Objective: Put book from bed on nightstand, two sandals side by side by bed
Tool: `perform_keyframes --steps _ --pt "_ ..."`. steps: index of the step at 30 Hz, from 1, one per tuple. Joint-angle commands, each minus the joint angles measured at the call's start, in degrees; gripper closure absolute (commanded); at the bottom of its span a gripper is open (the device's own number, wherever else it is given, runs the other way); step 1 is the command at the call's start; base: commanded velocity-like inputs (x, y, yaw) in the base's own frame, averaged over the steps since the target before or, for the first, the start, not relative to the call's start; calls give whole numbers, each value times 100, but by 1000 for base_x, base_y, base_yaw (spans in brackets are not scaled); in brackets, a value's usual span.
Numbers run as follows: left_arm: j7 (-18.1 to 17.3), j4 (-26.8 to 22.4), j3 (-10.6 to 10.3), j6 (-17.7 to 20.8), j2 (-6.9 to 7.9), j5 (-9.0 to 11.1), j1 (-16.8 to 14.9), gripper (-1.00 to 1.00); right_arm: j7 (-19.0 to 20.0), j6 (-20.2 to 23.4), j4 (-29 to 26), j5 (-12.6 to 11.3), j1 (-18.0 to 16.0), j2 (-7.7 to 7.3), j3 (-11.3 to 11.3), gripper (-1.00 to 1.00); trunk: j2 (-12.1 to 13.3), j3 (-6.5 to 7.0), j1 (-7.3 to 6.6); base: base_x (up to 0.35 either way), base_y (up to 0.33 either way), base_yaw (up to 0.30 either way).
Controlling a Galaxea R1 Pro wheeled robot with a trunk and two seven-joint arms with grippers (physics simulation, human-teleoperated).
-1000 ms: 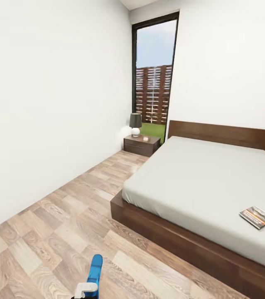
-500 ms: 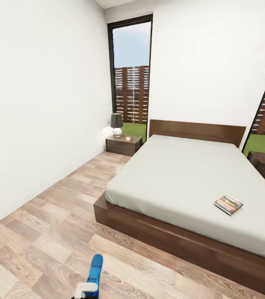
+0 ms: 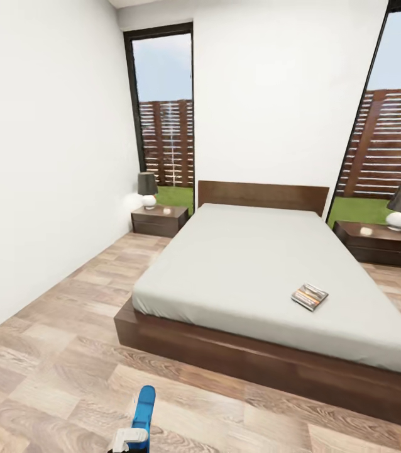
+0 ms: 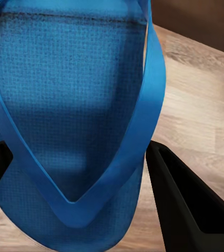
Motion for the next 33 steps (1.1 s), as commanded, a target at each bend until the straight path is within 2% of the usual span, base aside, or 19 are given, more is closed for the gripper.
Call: perform_keyframes --steps 1,33 --pt "-43 4 30 1 1 24 -3 100 30 47 3 -47 -5 2 -20 -100 -3 -5 -1 0 0 -300" --pt "-42 4 31 0 -5 25 -3 100 22 47 3 -47 -5 2 -22 -100 -3 -5 -1 0 0 -300"
